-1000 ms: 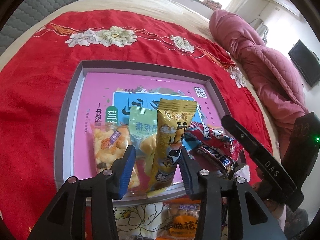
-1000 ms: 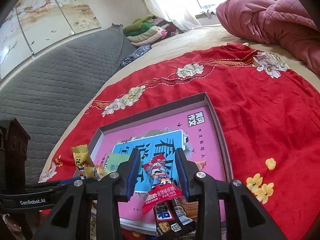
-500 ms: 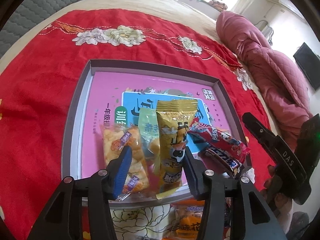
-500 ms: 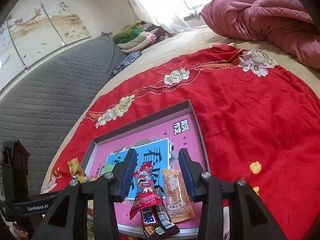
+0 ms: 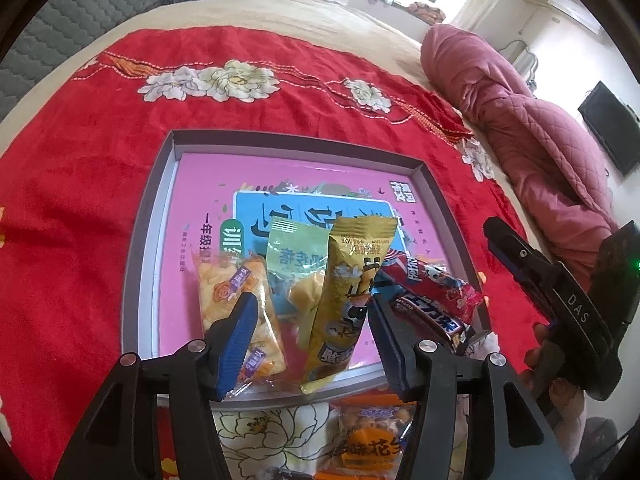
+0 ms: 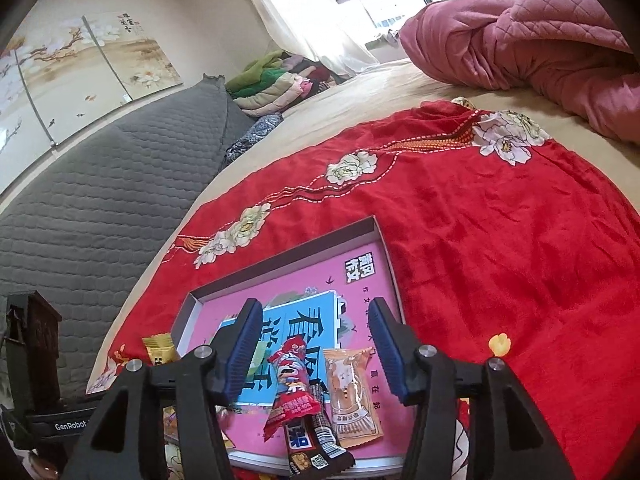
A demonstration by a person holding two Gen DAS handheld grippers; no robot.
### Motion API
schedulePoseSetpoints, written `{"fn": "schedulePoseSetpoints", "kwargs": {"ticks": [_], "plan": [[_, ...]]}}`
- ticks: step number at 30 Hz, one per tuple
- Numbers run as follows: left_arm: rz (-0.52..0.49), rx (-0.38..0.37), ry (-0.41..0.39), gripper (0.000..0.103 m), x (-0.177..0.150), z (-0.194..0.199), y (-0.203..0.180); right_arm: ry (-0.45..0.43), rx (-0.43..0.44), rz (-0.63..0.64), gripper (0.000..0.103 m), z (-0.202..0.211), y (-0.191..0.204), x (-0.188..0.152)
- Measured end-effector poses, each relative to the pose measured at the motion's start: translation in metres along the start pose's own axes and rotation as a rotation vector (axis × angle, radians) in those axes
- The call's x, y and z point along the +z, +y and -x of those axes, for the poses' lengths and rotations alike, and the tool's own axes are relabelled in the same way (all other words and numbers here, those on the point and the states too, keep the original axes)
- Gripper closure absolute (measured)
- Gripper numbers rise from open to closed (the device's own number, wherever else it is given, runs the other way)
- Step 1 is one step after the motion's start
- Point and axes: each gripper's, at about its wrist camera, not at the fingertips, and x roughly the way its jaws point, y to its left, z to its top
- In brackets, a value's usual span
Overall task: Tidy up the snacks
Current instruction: 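Move both open grippers from the tray back toward the snack pile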
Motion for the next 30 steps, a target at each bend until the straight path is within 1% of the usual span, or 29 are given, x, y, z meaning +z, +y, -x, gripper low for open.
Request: {"fn": "schedulePoseSetpoints", "kwargs": {"ticks": [4,14,20,24,30], "plan": [[-0.004,-0.009,-0.006,0.043,0.0,0.005,-0.002,-0.002,0.003,0.01,0.045,0.002,0.003,0.0],[-0.004,-0.038,-0.004,0.042,-0.007,0.019,-0.004,-0.008,0.012,0.035,0.043,0.011,0.009,0.0],[-0.01,-0.037,-0.013,0.042,-0.013,0.032,-0.002,-0.009,0.012,0.057,0.041,0.021,0.014,-0.003],[-0.009,-0.034,-0.016,0.038,-0.018,0.04,0.002,-0.006,0.019,0.064,0.041,0.03,0.017,-0.008],[-0.016,-0.033,-0.028,0.037,-0.021,0.05,0.001,0.001,0.029,0.074,0.04,0.04,0.023,-0.017]]}}
